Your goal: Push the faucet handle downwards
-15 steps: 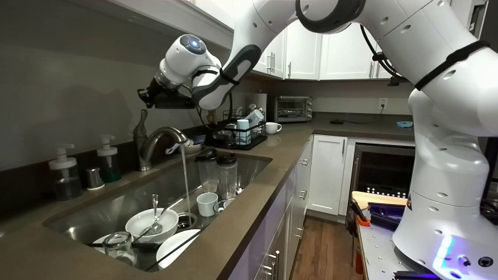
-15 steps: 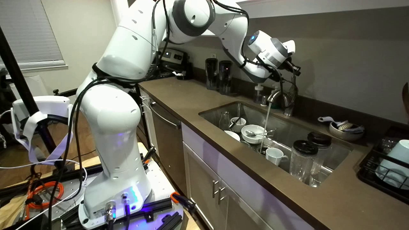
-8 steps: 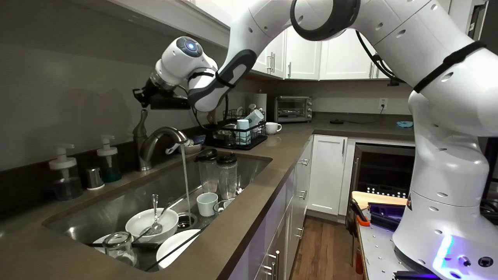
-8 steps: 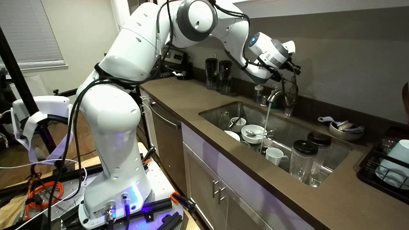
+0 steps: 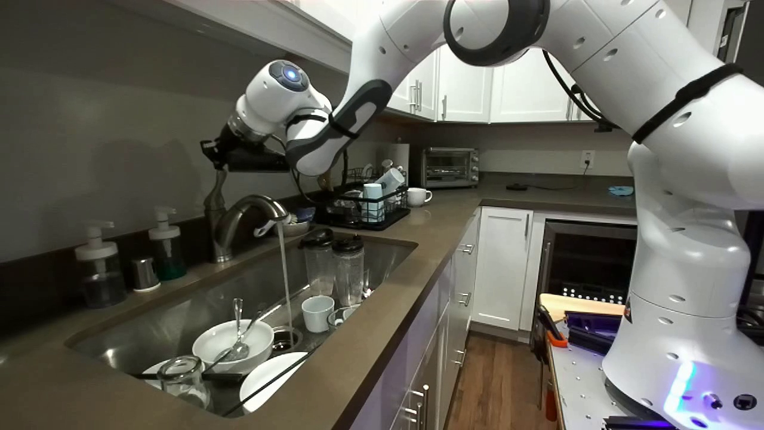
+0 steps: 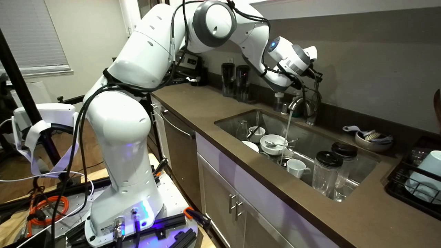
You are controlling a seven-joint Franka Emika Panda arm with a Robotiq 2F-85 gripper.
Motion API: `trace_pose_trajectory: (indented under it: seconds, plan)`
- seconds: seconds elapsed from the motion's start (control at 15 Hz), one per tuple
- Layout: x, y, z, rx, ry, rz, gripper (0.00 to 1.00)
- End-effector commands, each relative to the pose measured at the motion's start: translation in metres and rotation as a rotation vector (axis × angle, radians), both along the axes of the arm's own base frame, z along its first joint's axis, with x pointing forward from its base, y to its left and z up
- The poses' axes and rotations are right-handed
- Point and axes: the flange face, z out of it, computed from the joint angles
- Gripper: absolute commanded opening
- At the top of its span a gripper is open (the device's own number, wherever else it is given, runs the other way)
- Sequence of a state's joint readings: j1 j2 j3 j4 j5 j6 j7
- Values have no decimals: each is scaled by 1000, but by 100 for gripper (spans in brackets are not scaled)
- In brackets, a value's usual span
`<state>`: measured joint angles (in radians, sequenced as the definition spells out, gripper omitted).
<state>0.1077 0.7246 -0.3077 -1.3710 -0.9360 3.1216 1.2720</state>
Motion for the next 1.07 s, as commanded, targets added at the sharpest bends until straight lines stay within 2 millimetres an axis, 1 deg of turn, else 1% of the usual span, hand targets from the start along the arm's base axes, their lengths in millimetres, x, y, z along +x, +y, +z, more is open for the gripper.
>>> trace_pose_trajectory:
  seconds: [0.0, 0.67, 1.0]
  plan:
    - [-5, -2, -3, 2, 29, 16, 4]
    - [-15, -7, -6, -4, 77, 8, 4]
    - [-24, -8, -9, 5, 88, 3, 4]
